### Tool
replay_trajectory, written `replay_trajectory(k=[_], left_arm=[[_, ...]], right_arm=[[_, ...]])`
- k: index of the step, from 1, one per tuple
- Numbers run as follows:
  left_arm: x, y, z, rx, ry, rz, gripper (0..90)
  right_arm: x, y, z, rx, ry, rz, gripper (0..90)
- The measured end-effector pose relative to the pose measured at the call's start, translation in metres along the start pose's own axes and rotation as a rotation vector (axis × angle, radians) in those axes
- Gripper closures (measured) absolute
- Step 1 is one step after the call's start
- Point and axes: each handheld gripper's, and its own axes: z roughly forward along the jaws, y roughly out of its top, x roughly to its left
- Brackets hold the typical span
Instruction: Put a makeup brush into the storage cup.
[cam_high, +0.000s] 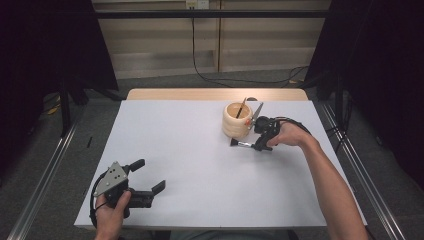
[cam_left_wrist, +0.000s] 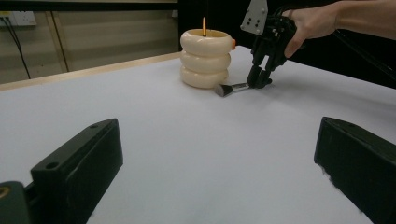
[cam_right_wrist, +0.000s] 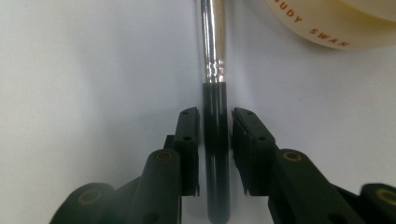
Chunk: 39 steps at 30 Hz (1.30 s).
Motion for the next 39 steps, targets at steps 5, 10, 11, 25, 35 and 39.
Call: replay_trajectory(k=[5, 10, 11, 25, 35, 39], left_arm=[[0.0, 0.0, -0.001, -0.001, -0.002, 0.001, 1.2], [0.001, 0.0, -0.001, -0.005, 0.004, -0.006, 1.2], [0.001, -0.001, -0.001, -0.006, 0.005, -0.01, 1.3], [0.0, 0.0, -0.002, -0.007, 0.008, -0.003, 1.3], [0.0, 0.0, -0.003, -0.014, 0.011, -0.009, 1.3], [0.0, 0.0, -0.002, -0.007, 0.007, -0.003, 1.3]], right_arm=[[0.001, -0.001, 0.0, -0.005, 0.004, 0.01, 80.0], [0.0, -0.003, -0.002, -0.009, -0.004, 0.012, 80.0], [0.0, -0.004, -0.004, -0.015, -0.003, 0.014, 80.1], [0.012, -0.021, -0.026, -0.137, -0.02, 0.036, 80.1], [0.021, -0.029, -0.036, -0.209, -0.013, 0.031, 80.0], [0.024, -0.036, -0.039, -0.23, -0.019, 0.027, 80.0]])
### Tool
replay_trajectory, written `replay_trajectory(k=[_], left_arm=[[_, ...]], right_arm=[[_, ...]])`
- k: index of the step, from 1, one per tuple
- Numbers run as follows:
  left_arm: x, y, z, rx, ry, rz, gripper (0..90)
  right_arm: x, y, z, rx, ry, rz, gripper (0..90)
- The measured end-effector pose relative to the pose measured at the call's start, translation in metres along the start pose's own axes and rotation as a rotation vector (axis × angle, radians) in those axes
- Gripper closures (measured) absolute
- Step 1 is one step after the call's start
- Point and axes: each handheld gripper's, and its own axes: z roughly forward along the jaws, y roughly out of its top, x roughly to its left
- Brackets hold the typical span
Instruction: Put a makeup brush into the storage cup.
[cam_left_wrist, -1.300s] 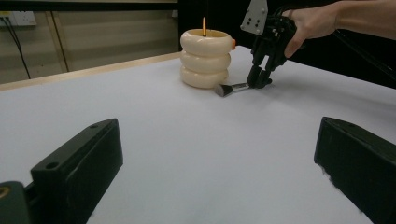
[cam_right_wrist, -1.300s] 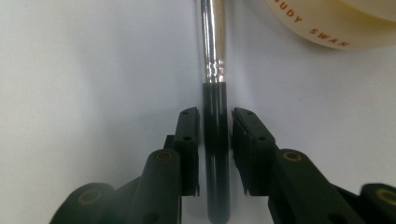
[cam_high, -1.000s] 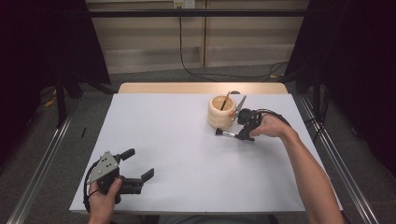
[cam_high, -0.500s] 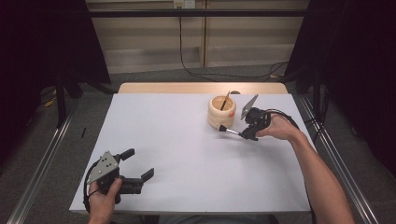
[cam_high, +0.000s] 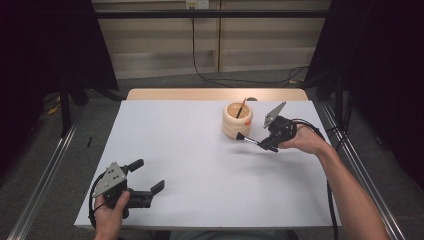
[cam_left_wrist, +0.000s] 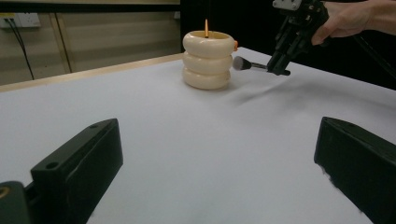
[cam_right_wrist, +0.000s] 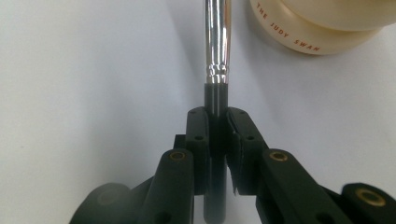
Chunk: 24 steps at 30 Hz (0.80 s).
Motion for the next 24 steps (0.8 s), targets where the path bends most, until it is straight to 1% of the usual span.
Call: replay_trajectory(k=[6, 11, 13, 18, 20, 22, 23, 24], left_arm=[[0.0, 0.0, 0.0, -0.001, 0.002, -0.001, 1.2], [0.001, 0.0, 0.0, -0.003, 0.004, -0.002, 1.3], [0.001, 0.0, 0.0, -0.002, 0.004, -0.003, 1.3], [0.0, 0.0, -0.001, -0.004, 0.004, -0.004, 1.3], [0.001, 0.0, -0.001, -0.005, 0.004, 0.0, 1.3], [0.0, 0.0, -0.001, -0.005, 0.003, 0.0, 1.2], [0.0, 0.0, -0.001, -0.004, 0.003, 0.0, 1.2], [0.0, 0.0, -0.001, -0.004, 0.003, -0.001, 1.3]], right_arm=[[0.005, -0.004, -0.006, -0.04, -0.016, 0.005, 80.0], [0.008, -0.007, -0.013, -0.071, -0.027, 0.02, 80.0], [0.01, -0.007, -0.016, -0.077, -0.029, 0.019, 80.0], [0.014, -0.009, -0.022, -0.132, -0.056, 0.023, 80.0], [0.016, -0.01, -0.023, -0.148, -0.062, 0.024, 80.0], [0.018, -0.011, -0.023, -0.15, -0.076, 0.021, 80.0], [0.019, -0.011, -0.022, -0.155, -0.07, 0.026, 80.0], [0.019, -0.012, -0.022, -0.154, -0.076, 0.022, 80.0]])
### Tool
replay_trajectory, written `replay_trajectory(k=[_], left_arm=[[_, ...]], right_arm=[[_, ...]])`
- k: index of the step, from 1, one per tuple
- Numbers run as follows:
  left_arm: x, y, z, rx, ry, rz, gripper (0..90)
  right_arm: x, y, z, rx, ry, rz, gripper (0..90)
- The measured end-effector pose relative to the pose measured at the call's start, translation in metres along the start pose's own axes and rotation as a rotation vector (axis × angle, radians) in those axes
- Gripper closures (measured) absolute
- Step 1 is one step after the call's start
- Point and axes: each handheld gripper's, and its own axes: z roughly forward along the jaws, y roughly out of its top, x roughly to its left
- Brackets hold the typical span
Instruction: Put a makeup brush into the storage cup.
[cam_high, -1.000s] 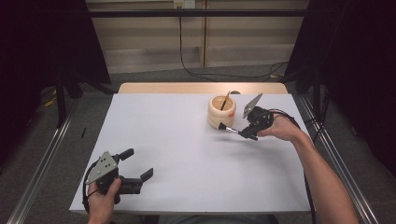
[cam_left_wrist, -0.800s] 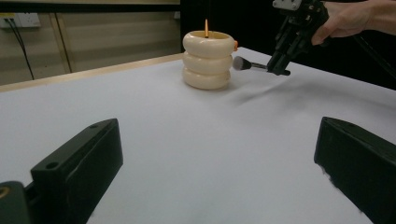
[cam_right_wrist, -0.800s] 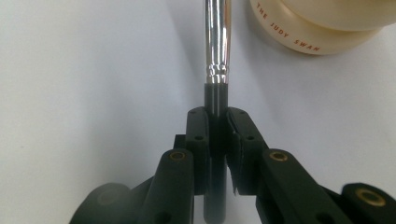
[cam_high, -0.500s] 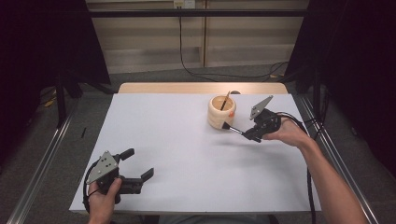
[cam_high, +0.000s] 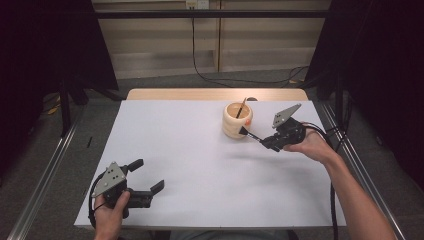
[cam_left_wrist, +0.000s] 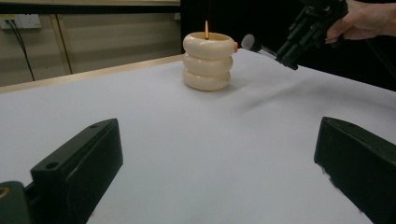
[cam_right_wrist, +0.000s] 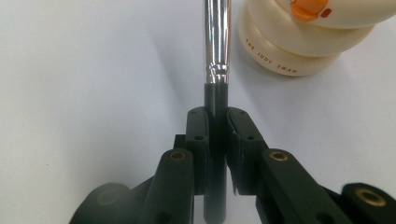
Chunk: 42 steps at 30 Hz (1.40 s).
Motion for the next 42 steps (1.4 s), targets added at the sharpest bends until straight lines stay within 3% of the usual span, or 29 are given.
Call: replay_trajectory(k=[11, 21, 30, 38, 42], left_arm=[[-0.001, 0.0, -0.001, -0.007, -0.002, -0.006, 1.3], [0.0, 0.0, -0.001, -0.009, 0.001, -0.004, 1.3], [0.0, 0.0, -0.001, -0.008, 0.002, -0.006, 1.3], [-0.001, 0.0, -0.001, -0.007, 0.001, -0.009, 1.3], [-0.001, 0.0, -0.001, -0.007, 0.0, -0.007, 1.3]], right_arm=[[0.003, -0.002, -0.002, -0.092, -0.032, 0.036, 80.0], [0.006, -0.017, -0.008, -0.198, -0.085, 0.129, 80.0], [0.014, -0.024, -0.012, -0.279, -0.117, 0.142, 80.0], [0.015, -0.03, -0.015, -0.366, -0.138, 0.178, 80.0], [0.016, -0.03, -0.017, -0.384, -0.148, 0.196, 80.0]])
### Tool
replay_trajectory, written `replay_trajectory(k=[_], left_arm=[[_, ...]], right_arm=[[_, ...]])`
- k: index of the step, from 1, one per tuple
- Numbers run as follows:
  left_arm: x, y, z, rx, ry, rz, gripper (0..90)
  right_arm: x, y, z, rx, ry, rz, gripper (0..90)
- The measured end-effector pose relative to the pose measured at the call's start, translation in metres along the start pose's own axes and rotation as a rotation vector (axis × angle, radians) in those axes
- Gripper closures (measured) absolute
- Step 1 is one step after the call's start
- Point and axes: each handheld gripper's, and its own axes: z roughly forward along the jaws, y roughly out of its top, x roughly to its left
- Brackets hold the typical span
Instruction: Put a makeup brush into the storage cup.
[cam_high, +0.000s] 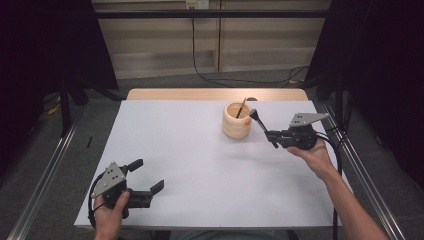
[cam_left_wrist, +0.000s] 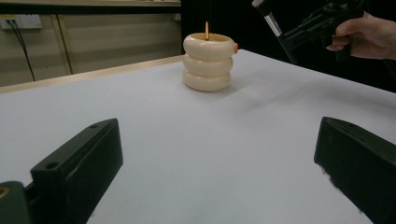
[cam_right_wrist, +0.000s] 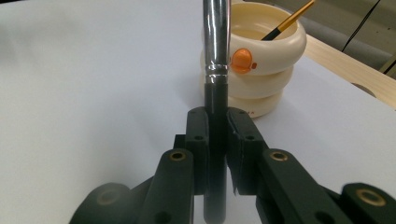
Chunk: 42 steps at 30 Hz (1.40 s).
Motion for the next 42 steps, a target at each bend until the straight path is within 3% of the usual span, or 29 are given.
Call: replay_trajectory(k=[13, 25, 35, 42], left_arm=[[0.0, 0.0, 0.0, -0.001, 0.002, -0.002, 1.3], [0.001, 0.0, -0.001, -0.004, 0.009, -0.002, 1.2], [0.001, 0.0, 0.0, -0.002, 0.007, -0.003, 1.3], [-0.001, 0.001, 0.0, -0.007, -0.001, 0.002, 1.3]], right_arm=[[0.001, -0.002, -0.009, -0.161, -0.022, 0.063, 79.9], [0.002, 0.003, -0.018, -0.211, -0.029, 0.073, 79.9], [-0.008, 0.012, -0.009, -0.234, -0.045, 0.086, 79.9], [-0.013, 0.029, -0.001, -0.262, -0.05, 0.083, 79.9]])
